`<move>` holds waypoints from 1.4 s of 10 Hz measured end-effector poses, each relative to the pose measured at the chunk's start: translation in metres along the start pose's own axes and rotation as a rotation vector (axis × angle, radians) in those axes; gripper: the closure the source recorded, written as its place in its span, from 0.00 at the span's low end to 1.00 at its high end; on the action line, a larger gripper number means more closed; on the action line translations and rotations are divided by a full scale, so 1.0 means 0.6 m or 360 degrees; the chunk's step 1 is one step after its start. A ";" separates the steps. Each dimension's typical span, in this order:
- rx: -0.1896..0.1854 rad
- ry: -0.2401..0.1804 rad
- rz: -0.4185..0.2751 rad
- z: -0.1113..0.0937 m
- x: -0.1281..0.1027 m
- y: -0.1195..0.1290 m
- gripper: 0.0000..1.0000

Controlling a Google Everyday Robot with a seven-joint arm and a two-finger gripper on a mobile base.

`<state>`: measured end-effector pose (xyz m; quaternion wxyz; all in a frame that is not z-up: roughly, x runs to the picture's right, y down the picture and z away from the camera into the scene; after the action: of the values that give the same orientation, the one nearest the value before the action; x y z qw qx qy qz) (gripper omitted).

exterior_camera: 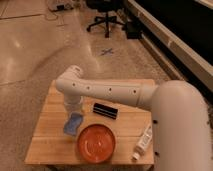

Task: Place the white sponge in the ceramic bowl

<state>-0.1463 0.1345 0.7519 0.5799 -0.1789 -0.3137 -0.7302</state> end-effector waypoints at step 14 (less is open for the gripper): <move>0.0088 0.0003 0.0087 0.012 -0.161 0.182 0.20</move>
<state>-0.0171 0.1961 0.7245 0.6047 -0.1707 -0.3282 -0.7053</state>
